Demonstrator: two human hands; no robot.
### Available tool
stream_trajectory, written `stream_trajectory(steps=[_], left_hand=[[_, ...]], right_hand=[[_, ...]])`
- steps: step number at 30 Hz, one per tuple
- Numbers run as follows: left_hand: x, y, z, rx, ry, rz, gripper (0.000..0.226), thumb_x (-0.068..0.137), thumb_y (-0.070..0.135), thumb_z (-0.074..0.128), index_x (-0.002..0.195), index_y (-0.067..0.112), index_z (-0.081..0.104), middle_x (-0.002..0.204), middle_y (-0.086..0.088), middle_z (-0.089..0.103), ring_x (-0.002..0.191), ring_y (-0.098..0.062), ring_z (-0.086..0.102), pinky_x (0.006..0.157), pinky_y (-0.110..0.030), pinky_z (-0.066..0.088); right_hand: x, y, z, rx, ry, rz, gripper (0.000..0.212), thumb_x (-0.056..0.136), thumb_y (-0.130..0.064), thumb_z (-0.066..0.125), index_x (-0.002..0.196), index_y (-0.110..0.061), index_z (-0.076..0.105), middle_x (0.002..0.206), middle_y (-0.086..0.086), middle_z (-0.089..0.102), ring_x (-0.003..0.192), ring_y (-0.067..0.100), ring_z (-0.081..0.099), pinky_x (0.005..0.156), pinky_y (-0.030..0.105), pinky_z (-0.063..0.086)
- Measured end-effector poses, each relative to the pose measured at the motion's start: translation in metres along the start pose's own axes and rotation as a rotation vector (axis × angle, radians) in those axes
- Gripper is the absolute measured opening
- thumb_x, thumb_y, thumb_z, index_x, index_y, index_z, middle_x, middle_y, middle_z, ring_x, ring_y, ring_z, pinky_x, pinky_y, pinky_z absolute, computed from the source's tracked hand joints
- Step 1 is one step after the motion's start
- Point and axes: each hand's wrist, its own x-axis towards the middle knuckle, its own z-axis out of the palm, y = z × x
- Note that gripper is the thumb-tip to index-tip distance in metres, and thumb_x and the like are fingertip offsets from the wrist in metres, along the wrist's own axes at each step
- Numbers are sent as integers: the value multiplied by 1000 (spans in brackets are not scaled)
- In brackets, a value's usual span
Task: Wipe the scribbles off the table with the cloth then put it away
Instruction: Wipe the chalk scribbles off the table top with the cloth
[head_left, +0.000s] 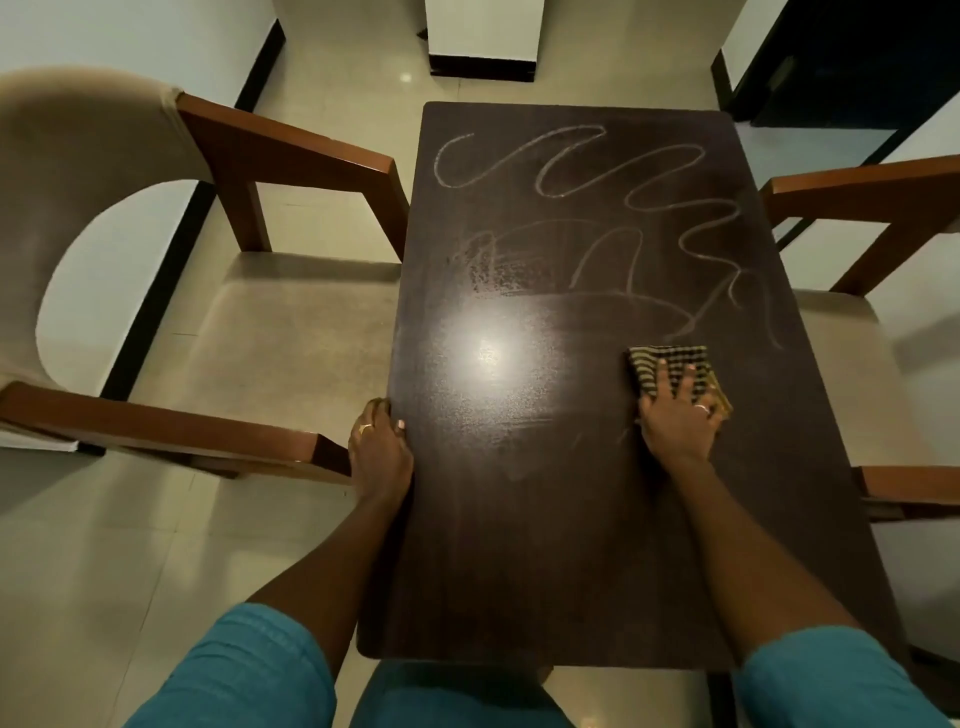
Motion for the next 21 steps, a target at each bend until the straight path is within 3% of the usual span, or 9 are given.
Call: stream_trajectory(steps=[6, 13, 17, 21], left_hand=[[-7, -14, -7, 56, -25, 76, 35, 95, 10, 38, 130, 6, 46, 130, -13, 53, 123, -29, 44, 107, -45, 35], [-1, -25, -12, 125, -24, 45, 39, 94, 10, 37, 133, 12, 44, 134, -11, 52, 129, -28, 42, 115, -52, 19], [-2, -21, -10, 101, 24, -10, 44, 93, 8, 37, 137, 11, 35, 142, -11, 43, 135, -28, 35, 116, -52, 9], [-3, -10, -3, 117, 24, -12, 45, 92, 7, 38, 137, 9, 34, 143, -14, 41, 136, -30, 31, 115, -54, 8]], right_hand=[[-14, -59, 6, 127, 7, 93, 60, 97, -39, 37, 152, -25, 15, 160, 13, 7, 141, 50, 9, 108, 65, 12], [-88, -168, 38, -49, -23, -417, 64, 95, -46, 34, 152, -26, 12, 159, 16, 8, 141, 50, 9, 108, 68, 1], [-128, -182, 51, -19, -102, -601, 63, 94, -48, 36, 151, -29, 17, 159, 14, 11, 143, 46, 7, 110, 64, -5], [-146, -148, 50, -113, -19, -705, 61, 77, -53, 61, 134, -31, 53, 140, 7, 53, 125, 41, 50, 99, 62, 36]])
